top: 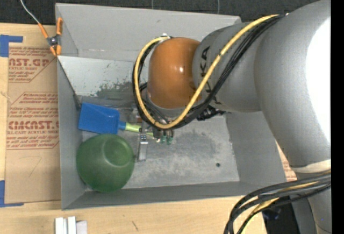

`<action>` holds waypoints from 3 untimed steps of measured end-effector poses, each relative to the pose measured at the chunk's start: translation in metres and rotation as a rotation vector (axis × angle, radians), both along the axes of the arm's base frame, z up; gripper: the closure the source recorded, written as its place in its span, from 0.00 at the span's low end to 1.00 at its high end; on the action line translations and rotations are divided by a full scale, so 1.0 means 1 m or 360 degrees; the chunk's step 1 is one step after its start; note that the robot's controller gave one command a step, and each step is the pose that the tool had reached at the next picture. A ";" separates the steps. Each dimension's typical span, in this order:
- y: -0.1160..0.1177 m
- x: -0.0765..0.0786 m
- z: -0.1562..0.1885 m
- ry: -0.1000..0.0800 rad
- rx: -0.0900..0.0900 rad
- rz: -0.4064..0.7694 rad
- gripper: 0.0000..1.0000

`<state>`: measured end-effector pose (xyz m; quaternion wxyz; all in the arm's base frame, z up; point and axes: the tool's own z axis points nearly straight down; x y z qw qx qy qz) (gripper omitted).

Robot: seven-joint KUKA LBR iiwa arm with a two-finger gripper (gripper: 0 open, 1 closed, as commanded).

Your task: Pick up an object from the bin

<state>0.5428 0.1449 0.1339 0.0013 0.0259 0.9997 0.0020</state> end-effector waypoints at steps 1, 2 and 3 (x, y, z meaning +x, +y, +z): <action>-0.008 0.014 -0.012 0.0008 -0.0004 0.0200 0.00; -0.013 0.029 -0.036 -0.0001 0.0002 -0.0063 0.00; -0.039 0.036 -0.046 0.0003 -0.0003 0.0343 0.00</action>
Offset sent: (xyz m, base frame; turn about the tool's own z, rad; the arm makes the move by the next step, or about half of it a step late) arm 0.0336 -0.0139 -0.0470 0.0815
